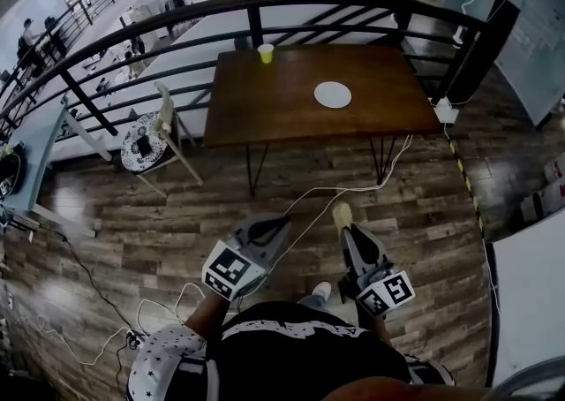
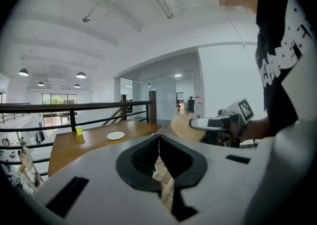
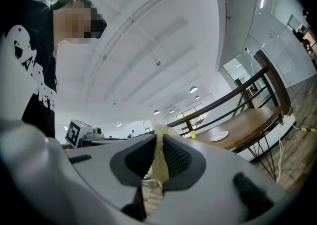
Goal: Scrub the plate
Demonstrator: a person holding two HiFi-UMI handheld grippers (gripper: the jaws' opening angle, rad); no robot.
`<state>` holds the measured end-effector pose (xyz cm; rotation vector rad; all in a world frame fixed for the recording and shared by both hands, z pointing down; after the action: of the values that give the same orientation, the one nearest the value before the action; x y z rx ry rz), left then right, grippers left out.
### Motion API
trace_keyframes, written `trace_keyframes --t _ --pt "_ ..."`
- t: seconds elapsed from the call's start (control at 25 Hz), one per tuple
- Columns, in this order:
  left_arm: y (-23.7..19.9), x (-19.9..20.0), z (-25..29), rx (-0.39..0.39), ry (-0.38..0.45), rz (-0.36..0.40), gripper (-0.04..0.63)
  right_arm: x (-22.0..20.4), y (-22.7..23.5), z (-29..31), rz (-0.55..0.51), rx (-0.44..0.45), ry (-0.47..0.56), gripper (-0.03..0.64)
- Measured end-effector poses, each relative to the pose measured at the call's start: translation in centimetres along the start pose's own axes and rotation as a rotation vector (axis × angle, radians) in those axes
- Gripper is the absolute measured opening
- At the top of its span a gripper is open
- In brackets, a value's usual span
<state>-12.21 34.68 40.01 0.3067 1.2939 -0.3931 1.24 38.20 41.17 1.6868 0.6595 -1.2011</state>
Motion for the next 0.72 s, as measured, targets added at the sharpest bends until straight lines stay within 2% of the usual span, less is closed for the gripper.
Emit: trace_keyframes --t 0.32,0.72 --pt "0.0 1.2 3.4 0.029 -0.016 -0.002 0.014 1.5 3.7 0.3 0.015 0.016 -0.002 0.049" --pt "0.6 2.3 7.7 0.026 -0.03 0.01 0.014 2.2 8.5 -0.1 0.048 0.015 0.001 0.049"
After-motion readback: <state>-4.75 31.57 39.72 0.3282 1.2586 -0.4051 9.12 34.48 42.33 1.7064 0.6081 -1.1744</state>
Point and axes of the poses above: the fingertips, and each gripper's own axes: z forward along the fingers, y to its right, x out of its top, the point moved 2 cm from there along -z, backward along the fingers, and after that the axes turned 4 degrees about -x, right-handed, at the moved point
